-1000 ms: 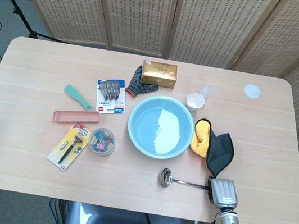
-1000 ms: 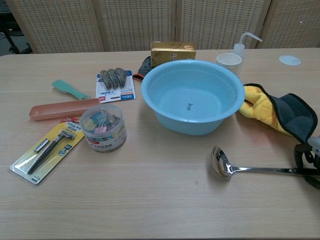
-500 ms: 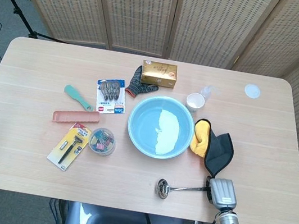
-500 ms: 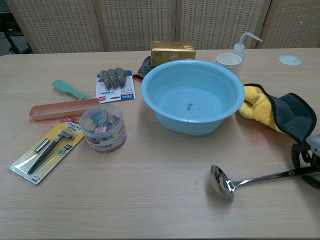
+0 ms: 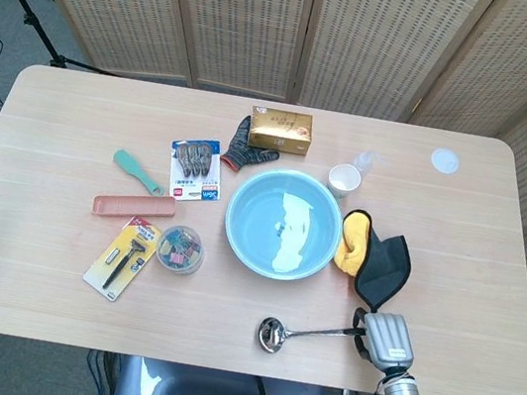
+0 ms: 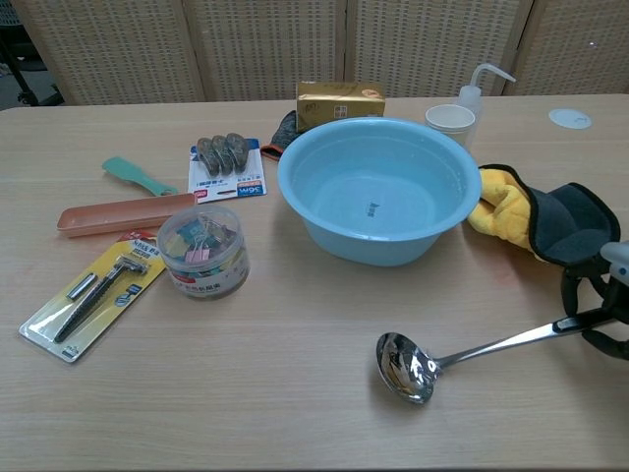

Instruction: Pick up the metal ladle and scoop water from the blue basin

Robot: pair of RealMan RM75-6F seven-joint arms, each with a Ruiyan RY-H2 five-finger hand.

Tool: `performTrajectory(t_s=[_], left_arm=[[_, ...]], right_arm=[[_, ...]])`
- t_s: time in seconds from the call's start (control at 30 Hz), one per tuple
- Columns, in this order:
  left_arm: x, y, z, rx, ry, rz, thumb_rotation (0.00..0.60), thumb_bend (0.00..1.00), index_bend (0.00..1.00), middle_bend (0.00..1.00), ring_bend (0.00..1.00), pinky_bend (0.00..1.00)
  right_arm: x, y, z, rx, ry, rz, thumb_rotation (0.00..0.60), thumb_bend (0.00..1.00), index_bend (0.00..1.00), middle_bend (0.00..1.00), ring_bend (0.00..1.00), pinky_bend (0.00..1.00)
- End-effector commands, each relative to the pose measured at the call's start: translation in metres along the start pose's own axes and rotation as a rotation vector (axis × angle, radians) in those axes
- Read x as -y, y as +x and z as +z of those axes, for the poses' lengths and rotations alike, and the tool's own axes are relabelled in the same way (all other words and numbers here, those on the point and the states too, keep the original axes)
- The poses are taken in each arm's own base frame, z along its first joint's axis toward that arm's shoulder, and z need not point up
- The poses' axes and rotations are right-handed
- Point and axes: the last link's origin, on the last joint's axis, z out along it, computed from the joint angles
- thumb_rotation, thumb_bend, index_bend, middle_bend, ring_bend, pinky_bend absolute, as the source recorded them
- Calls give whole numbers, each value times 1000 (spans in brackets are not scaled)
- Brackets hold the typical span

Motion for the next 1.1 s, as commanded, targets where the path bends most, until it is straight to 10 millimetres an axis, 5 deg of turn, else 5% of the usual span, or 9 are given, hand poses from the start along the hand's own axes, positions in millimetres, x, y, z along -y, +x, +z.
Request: performTrajectory(t_s=[0.03,0.4,0.6,0.8,1.1], left_arm=[[0,0,0,1,0,0,600,0,0,0,0,0],[0,1,-1,-2,-1,-4,600,0,0,0,0,0],[0,1,-1,-2,-1,-5,600,0,0,0,0,0],[1,1,0,0,3,-7,600,0,0,0,0,0],[1,1,0,2,4,-9,600,0,0,0,0,0]], right_arm=[[1,10,-4,-9,7,13,600,1000,858,969,892,1000],[20,63,-22,-77,41,59,600,1000,860,969,892,1000],[27,84,-12,-131,22,41,600,1000,860,970,893,1000],[49,135,12,-233,-31,7,600,1000,868,970,896,1000],[75,177,32,-284,-84,-30,600,1000,868,971,896,1000]])
